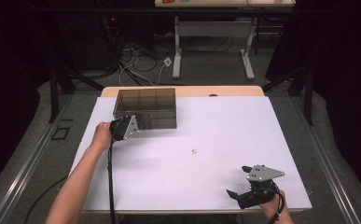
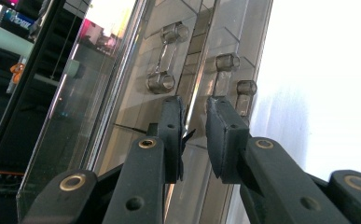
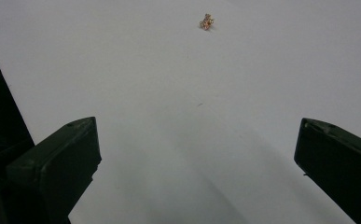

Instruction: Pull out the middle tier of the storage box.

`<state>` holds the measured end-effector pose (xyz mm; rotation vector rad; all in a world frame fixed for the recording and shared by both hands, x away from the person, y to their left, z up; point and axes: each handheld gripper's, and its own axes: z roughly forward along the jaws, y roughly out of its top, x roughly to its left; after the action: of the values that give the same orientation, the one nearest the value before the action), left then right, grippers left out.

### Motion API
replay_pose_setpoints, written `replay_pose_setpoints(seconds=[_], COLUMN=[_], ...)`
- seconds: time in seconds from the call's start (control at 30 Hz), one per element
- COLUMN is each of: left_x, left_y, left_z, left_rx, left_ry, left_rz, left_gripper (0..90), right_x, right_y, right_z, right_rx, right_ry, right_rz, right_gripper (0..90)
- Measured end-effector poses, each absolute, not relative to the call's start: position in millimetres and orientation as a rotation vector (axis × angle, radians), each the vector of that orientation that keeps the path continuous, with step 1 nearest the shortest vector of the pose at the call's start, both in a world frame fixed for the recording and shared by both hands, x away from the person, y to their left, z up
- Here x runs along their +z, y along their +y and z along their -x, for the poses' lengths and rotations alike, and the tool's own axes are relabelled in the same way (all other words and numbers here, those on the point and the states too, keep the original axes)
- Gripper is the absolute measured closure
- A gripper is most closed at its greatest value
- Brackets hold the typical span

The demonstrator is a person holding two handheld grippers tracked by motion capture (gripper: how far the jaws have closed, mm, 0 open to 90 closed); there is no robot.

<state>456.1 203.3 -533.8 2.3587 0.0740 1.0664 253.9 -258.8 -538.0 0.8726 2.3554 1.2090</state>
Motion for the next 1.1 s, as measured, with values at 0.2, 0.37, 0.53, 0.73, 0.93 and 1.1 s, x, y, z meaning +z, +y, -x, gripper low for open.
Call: replay_pose_setpoints(seconds=[0.2, 0.37, 0.53, 0.73, 0.93, 1.1], left_x=[-531.5, -531.2, -530.3, -529.6, -529.6, -529.6], left_y=[204.1, 204.2, 203.4, 201.4, 201.6, 201.7], left_z=[-457.8, -458.4, -458.4, -457.8, -458.2, -457.9], left_rx=[1.033, 1.022, 1.025, 1.027, 1.012, 1.010], left_ry=[0.083, 0.092, 0.098, 0.105, 0.124, 0.141], left_rz=[-2.373, -2.369, -2.377, -2.393, -2.387, -2.381], left_gripper=[76.1, 76.1, 76.1, 76.0, 76.1, 76.2], right_x=[-537.7, -538.0, -537.6, -537.9, -538.2, -538.8], right_y=[-258.9, -258.5, -258.8, -259.1, -258.7, -257.7], right_z=[-253.8, -254.1, -253.8, -254.6, -254.6, -254.8], right_rx=[1.202, 1.200, 1.198, 1.189, 1.194, 1.191], right_ry=[2.363, 2.367, 2.367, 2.377, 2.370, 2.374], right_rz=[-0.872, -0.866, -0.865, -0.868, -0.869, -0.870], right_gripper=[0.0, 0.0, 0.0, 0.0, 0.0, 0.0])
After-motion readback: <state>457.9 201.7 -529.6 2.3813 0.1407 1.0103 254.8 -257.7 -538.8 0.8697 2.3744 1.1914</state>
